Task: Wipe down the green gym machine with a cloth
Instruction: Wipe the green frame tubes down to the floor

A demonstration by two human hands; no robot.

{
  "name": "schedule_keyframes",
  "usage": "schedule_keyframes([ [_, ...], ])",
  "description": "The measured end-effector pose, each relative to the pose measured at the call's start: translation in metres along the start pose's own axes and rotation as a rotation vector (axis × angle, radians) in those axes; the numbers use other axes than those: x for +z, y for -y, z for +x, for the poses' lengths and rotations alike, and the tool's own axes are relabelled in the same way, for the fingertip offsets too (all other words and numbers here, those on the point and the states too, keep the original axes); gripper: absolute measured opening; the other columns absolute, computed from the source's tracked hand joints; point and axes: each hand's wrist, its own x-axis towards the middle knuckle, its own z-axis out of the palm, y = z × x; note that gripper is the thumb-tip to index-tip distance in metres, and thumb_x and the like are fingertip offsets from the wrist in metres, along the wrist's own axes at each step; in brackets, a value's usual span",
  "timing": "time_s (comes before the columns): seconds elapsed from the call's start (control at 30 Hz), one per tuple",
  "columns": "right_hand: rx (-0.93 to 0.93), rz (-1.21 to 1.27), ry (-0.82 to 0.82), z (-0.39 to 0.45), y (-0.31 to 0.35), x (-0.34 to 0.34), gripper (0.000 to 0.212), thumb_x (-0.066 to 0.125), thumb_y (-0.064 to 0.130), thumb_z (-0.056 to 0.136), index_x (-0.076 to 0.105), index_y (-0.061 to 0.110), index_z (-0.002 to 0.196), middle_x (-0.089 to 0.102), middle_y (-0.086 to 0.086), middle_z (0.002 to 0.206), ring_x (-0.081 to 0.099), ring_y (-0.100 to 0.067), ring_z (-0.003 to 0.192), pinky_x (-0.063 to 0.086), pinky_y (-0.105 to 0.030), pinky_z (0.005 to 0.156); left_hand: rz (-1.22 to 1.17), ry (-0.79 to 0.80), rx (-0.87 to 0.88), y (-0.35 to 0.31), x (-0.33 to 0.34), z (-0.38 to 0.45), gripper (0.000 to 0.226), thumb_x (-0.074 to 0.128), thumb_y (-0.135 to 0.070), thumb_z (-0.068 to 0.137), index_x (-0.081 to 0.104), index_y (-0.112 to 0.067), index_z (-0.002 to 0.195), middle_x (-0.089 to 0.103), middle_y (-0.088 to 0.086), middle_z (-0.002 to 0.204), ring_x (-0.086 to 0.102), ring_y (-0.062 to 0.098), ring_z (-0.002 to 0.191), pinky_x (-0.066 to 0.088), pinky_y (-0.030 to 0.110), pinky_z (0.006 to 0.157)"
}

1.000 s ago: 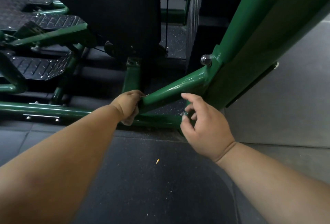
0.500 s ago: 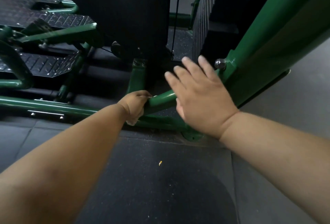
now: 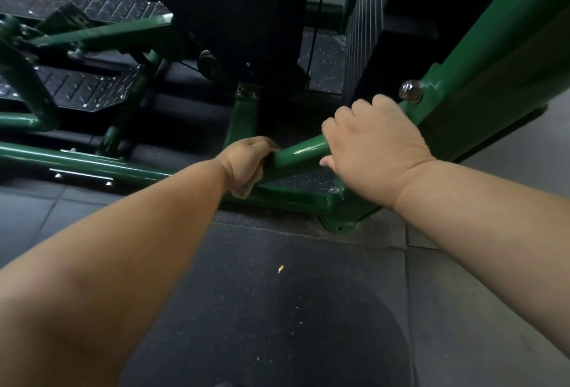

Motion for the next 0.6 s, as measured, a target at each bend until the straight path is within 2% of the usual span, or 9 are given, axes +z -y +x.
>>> schedule_keyframes([
  [0.07,-0.016,-0.006,-0.022,0.000,0.000,0.002,0.045,0.040,0.059,0.103,0.054,0.017,0.107,0.057,-0.004,0.095,0.054,-0.027,0.084,0.034,-0.041,0.076,0.062,-0.089,-0.065,0.023,-0.009,0.004,0.041,0.044,-0.060,0.093,0.068,-0.032,0.112,0.059,-0.008,0.075,0.057,0.002,0.049,0.048,0.024,0.051],
  [0.13,-0.019,-0.006,-0.034,-0.002,0.000,0.004,0.044,0.039,0.058,0.103,0.054,0.017,0.106,0.056,-0.004,0.094,0.052,-0.027,0.083,0.032,-0.041,0.075,0.152,-0.145,-0.068,0.038,-0.012,0.004,0.033,0.041,-0.068,0.089,0.060,-0.042,0.099,0.052,-0.018,0.087,0.052,-0.005,0.069,0.041,0.019,0.068],
  [0.2,0.001,-0.001,-0.044,-0.002,0.001,0.005,0.042,0.040,0.057,0.103,0.054,0.017,0.106,0.055,-0.004,0.093,0.048,-0.026,0.081,0.030,-0.041,0.074,0.259,-0.099,-0.043,0.040,-0.013,0.002,0.014,0.042,-0.048,0.106,0.053,-0.053,0.099,0.043,-0.022,0.090,0.042,-0.005,0.078,0.035,0.017,0.074],
  [0.27,0.007,0.012,-0.043,-0.002,0.002,0.004,0.041,0.041,0.056,0.103,0.054,0.017,0.105,0.055,-0.004,0.092,0.044,-0.026,0.079,0.029,-0.041,0.075,0.262,-0.070,-0.041,0.033,-0.011,-0.003,0.036,0.044,-0.027,0.110,0.065,-0.056,0.104,0.044,-0.020,0.087,0.041,-0.003,0.074,0.036,0.018,0.071],
  [0.37,0.012,0.024,-0.045,-0.003,0.002,0.001,0.039,0.043,0.054,0.104,0.054,0.017,0.105,0.056,-0.005,0.094,0.046,-0.027,0.080,0.029,-0.042,0.075,-0.045,-0.004,-0.036,0.003,0.002,-0.015,0.028,0.050,-0.032,0.102,0.069,-0.022,0.121,0.053,0.006,0.066,0.047,0.021,0.050,0.038,0.024,0.052],
  [0.4,0.012,0.032,-0.041,-0.003,0.002,0.001,0.038,0.042,0.053,0.104,0.054,0.017,0.106,0.056,-0.005,0.095,0.047,-0.027,0.081,0.029,-0.042,0.075,-0.141,0.009,-0.006,-0.008,0.007,-0.016,0.035,0.051,-0.028,0.095,0.067,-0.019,0.125,0.060,0.008,0.073,0.055,0.024,0.056,0.043,0.024,0.050],
  [0.47,0.017,0.034,-0.041,-0.003,0.003,0.001,0.037,0.041,0.052,0.104,0.054,0.017,0.107,0.056,-0.005,0.096,0.048,-0.027,0.083,0.030,-0.042,0.076,-0.213,0.073,0.078,-0.023,0.012,-0.018,0.062,0.047,-0.014,0.077,0.057,-0.021,0.138,0.069,0.001,0.109,0.067,0.015,0.091,0.057,0.023,0.075],
  [0.53,0.016,0.023,-0.057,-0.003,0.004,0.003,0.036,0.041,0.051,0.105,0.054,0.017,0.106,0.054,-0.005,0.093,0.047,-0.027,0.081,0.029,-0.042,0.075,-0.083,0.155,0.147,-0.022,0.012,-0.022,0.076,0.047,0.000,0.083,0.042,-0.026,0.154,0.061,-0.001,0.137,0.061,0.015,0.121,0.051,0.026,0.102],
  [0.6,0.013,0.020,-0.066,-0.003,0.003,0.004,0.035,0.041,0.050,0.105,0.052,0.017,0.101,0.046,-0.005,0.087,0.041,-0.027,0.078,0.029,-0.042,0.074,0.154,0.158,0.167,-0.015,0.004,-0.019,0.081,0.049,0.011,0.090,0.036,-0.029,0.159,0.060,-0.001,0.142,0.061,0.013,0.120,0.048,0.026,0.106],
])
